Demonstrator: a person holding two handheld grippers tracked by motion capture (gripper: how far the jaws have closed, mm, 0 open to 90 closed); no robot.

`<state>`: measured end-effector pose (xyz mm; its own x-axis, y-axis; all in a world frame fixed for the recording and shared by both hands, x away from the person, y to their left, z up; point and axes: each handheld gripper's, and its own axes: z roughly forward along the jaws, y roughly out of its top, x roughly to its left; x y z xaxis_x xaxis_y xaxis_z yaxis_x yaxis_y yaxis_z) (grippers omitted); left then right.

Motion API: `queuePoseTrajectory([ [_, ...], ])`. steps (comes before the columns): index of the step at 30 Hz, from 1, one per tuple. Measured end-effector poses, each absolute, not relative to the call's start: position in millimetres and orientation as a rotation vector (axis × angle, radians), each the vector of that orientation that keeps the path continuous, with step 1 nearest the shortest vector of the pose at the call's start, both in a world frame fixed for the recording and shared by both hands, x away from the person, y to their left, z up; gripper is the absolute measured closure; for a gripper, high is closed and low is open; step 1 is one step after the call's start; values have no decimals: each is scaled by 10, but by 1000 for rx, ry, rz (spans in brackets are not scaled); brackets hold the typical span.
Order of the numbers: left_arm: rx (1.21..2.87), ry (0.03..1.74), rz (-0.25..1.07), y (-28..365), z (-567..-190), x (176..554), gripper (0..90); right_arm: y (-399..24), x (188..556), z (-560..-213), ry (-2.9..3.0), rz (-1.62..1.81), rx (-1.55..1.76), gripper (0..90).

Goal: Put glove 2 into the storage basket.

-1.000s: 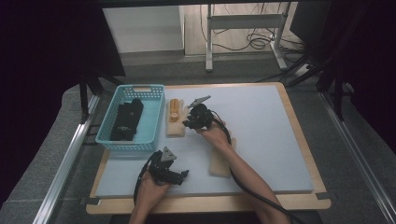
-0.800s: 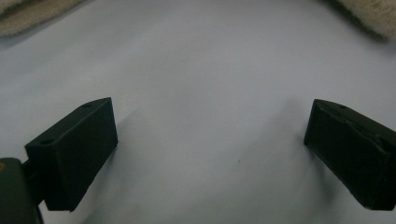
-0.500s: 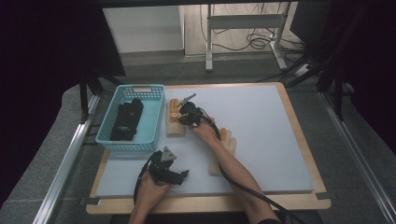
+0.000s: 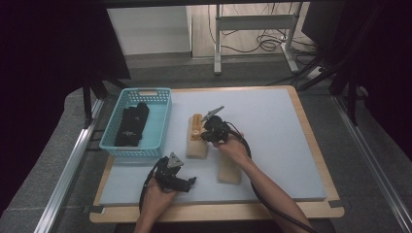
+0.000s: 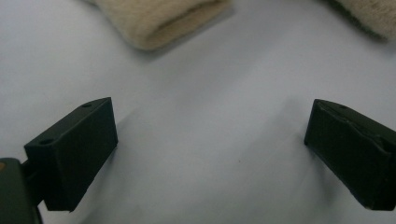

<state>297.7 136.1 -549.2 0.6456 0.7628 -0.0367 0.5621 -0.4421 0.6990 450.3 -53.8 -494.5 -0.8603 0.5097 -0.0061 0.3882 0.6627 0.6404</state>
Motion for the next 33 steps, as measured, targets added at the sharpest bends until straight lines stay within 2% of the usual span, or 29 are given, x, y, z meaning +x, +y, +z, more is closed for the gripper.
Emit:
queuePoseTrajectory([
  [2,2170,1025,371,1362,-5492,2978,31,-580,4522,-4910,2665,1005,705,602],
  [5,2172,1023,372,1363,-5491,2978,31,-522,4589,-4921,2671,1031,655,497],
  [9,2166,1025,372,1361,-5493,2976,31,-319,4632,-5086,2712,943,541,453],
  [12,2168,1024,373,1361,-5492,2977,31,-217,4671,-5196,2707,908,521,454],
  [16,2168,1024,373,1362,-5492,2977,31,-216,4725,-5209,2726,938,599,572],
  [19,2166,1025,373,1360,-5493,2976,32,-267,4718,-5159,2727,968,616,611],
  [33,2169,1022,375,1362,-5493,2978,32,-672,4332,-4415,2632,1155,575,613],
])
